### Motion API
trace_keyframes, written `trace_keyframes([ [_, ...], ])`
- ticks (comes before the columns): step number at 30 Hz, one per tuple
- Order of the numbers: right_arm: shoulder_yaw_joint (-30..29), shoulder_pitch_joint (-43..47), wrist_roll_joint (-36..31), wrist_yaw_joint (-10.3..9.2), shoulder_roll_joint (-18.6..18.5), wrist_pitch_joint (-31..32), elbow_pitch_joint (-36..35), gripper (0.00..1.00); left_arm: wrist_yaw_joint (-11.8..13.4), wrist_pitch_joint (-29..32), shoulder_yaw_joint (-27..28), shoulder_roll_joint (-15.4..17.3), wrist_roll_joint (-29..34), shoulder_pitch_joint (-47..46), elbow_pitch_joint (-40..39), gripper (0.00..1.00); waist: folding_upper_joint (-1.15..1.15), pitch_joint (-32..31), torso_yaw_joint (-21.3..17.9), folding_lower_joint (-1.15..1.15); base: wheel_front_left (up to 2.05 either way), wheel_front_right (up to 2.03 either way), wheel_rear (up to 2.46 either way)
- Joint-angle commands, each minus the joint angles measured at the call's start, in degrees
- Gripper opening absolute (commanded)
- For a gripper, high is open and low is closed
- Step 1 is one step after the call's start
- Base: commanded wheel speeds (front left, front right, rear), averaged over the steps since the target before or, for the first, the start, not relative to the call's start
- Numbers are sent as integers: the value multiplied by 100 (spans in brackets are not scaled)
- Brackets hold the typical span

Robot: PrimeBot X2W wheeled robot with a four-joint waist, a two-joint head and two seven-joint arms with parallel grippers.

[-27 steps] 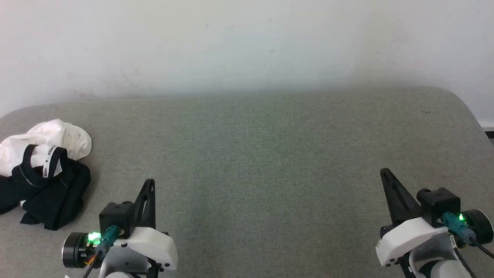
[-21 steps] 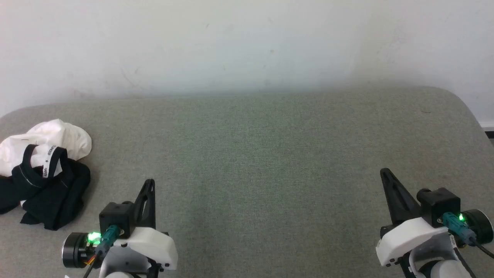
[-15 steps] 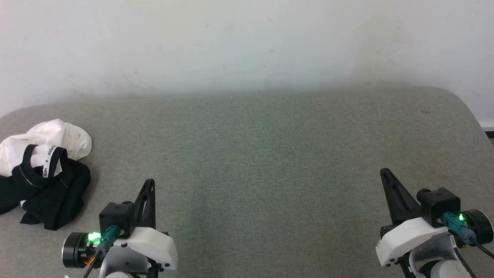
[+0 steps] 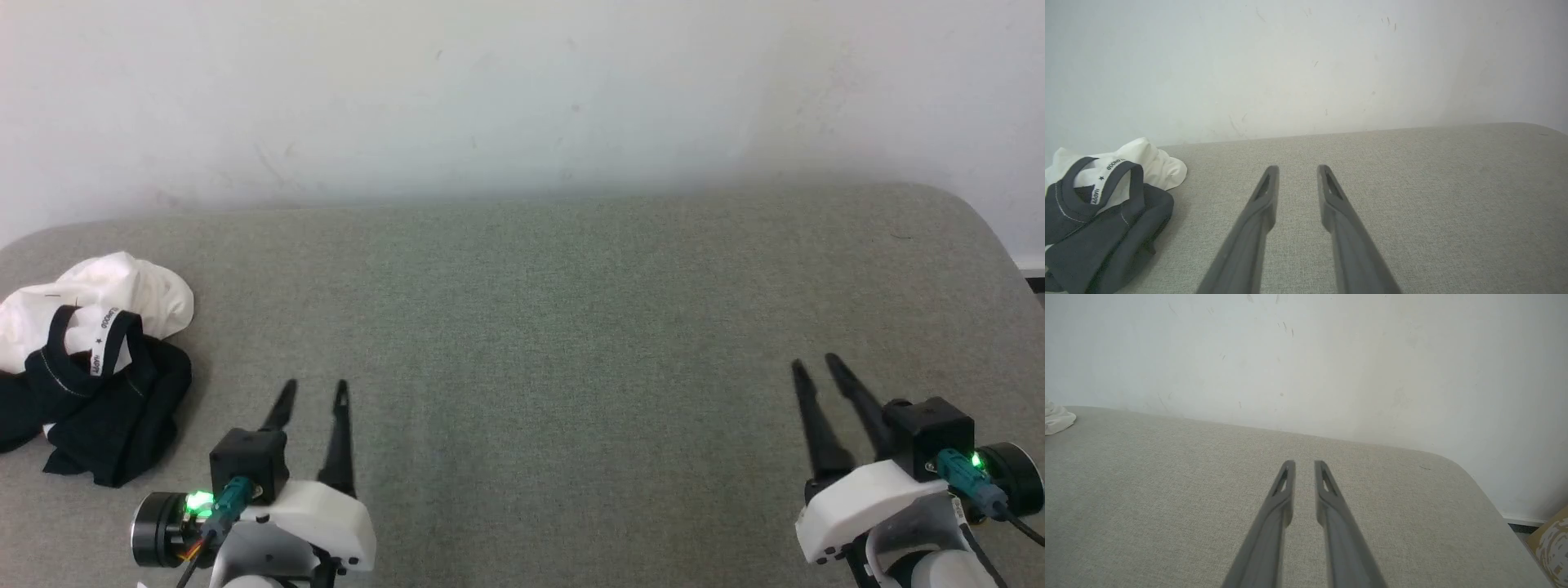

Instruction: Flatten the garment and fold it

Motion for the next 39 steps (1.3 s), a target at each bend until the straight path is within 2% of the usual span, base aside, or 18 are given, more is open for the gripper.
trace_keyframes([
  [1,-3,1,3,0,-1,-3,-1,100,0,-3,-2,0,0,1,-1,100,0,0,0,0,0,0,0],
  [28,-373,77,343,-1,4,-294,-61,100,2,-295,-138,-3,-53,75,-156,100,0,13,-4,0,0,0,0],
  [39,-510,106,430,-1,6,-425,-66,100,45,-426,-166,-4,-78,92,-229,100,0,18,129,0,0,0,0],
])
